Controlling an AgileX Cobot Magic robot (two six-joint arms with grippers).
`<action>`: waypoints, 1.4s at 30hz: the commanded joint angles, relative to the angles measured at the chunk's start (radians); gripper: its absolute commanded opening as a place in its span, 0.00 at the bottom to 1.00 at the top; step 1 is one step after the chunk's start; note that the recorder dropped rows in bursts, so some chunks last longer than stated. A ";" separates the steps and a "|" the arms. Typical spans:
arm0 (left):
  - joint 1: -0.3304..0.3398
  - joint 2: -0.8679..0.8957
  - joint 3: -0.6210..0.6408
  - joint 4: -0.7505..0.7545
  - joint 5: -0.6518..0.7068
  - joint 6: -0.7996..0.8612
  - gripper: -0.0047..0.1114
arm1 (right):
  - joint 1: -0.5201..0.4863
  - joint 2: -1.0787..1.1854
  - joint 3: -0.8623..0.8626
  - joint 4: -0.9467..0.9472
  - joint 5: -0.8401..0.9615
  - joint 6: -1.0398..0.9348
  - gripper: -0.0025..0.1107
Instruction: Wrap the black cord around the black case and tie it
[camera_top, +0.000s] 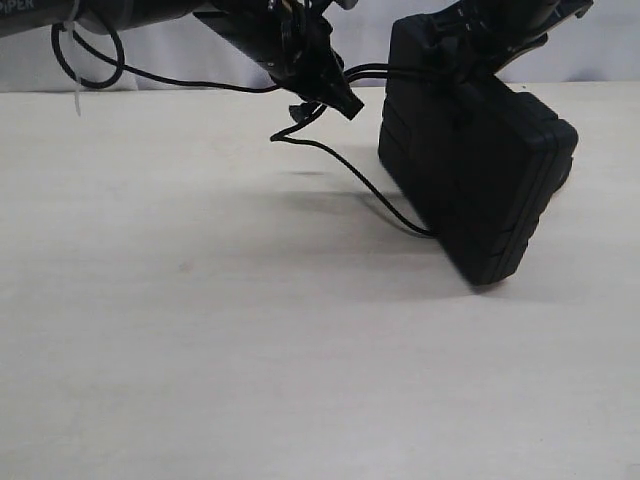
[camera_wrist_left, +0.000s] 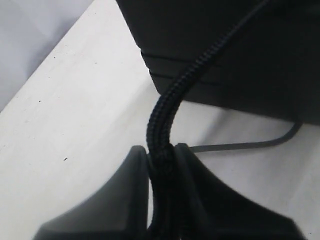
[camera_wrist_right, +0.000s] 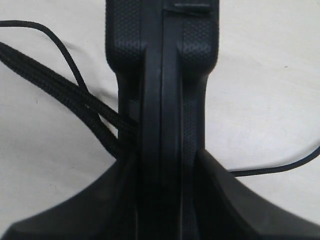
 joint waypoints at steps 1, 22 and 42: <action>0.000 -0.009 0.014 0.005 -0.009 -0.010 0.04 | -0.005 -0.013 0.003 -0.002 -0.001 -0.002 0.33; -0.244 0.004 0.014 0.746 -0.098 -0.354 0.04 | -0.005 -0.013 0.003 0.000 -0.001 -0.002 0.33; -0.328 0.077 0.007 0.917 -0.236 -0.425 0.04 | -0.005 -0.013 0.003 0.060 -0.001 -0.010 0.33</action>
